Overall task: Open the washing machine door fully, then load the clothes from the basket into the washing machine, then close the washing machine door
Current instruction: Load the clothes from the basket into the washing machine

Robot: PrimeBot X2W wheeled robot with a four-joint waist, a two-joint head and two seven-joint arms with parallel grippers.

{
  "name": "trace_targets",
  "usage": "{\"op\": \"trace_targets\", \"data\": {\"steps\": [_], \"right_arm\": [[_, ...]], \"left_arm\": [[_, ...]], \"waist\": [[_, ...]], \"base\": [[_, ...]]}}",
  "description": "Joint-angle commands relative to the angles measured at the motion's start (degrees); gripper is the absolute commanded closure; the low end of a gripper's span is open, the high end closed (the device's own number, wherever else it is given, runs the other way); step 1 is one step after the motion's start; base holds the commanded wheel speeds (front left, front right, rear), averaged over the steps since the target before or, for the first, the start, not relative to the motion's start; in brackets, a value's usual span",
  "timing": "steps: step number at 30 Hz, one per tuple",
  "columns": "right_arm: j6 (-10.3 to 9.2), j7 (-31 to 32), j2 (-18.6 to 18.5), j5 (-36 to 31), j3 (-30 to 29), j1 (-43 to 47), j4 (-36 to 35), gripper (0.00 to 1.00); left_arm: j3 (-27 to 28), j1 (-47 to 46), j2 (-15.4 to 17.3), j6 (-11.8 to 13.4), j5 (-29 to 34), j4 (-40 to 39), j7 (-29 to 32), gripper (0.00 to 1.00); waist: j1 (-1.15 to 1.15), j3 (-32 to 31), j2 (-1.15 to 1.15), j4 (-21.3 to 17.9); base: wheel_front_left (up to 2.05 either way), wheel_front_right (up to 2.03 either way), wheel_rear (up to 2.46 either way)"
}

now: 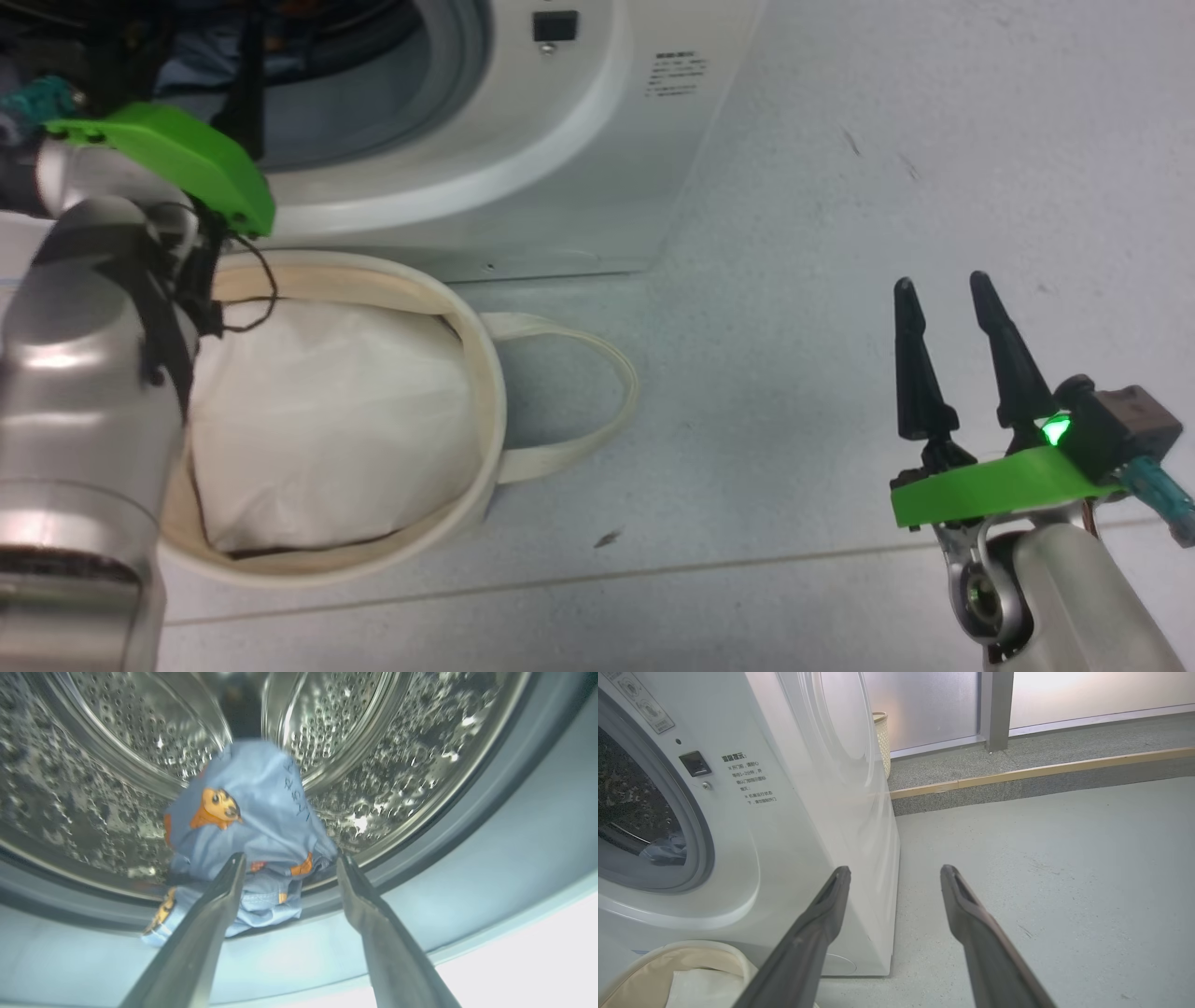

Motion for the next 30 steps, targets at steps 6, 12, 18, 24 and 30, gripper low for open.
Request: {"op": "trace_targets", "data": {"steps": [6, 12, 18, 24, 30], "right_arm": [[0.01, -0.3, -2.2, 0.8, 2.6, 0.2, 0.0, 0.0], [0.01, -0.3, -3.2, 1.1, 2.8, 0.9, 0.8, 0.0], [0.01, -0.3, -4.2, 1.7, 3.9, 1.0, 1.6, 0.0], [0.01, -0.3, -4.9, 3.5, 4.6, 2.7, 2.7, 0.0], [0.01, -0.3, -4.9, 4.3, 5.3, 4.8, 2.4, 0.0]], "left_arm": [[3.1, 9.7, 1.6, -0.1, 0.7, -15.0, -0.7, 0.0], [6.7, 21.8, 0.8, -0.4, 0.8, -22.3, -0.7, 0.0], [8.5, 31.4, -0.6, -0.8, 2.0, -28.3, -0.7, 0.0], [9.9, 39.6, -2.8, -1.0, 3.8, -33.3, -0.7, 0.0], [12.0, 45.2, -3.5, 0.0, 6.1, -37.1, -0.7, 0.0]], "waist": [[0.01, -4.7, 0.0, 3.1], [0.01, -9.4, 0.0, 3.9], [0.01, -14.0, 0.0, 4.9], [0.01, -19.3, 0.0, 7.1], [0.01, -22.1, 0.0, 7.5]], "base": [[0.0, 0.0, 0.0], [0.0, 0.0, 0.0], [0.0, 0.0, 0.0], [0.0, 0.0, 0.0], [0.0, 0.0, 0.0]]}}
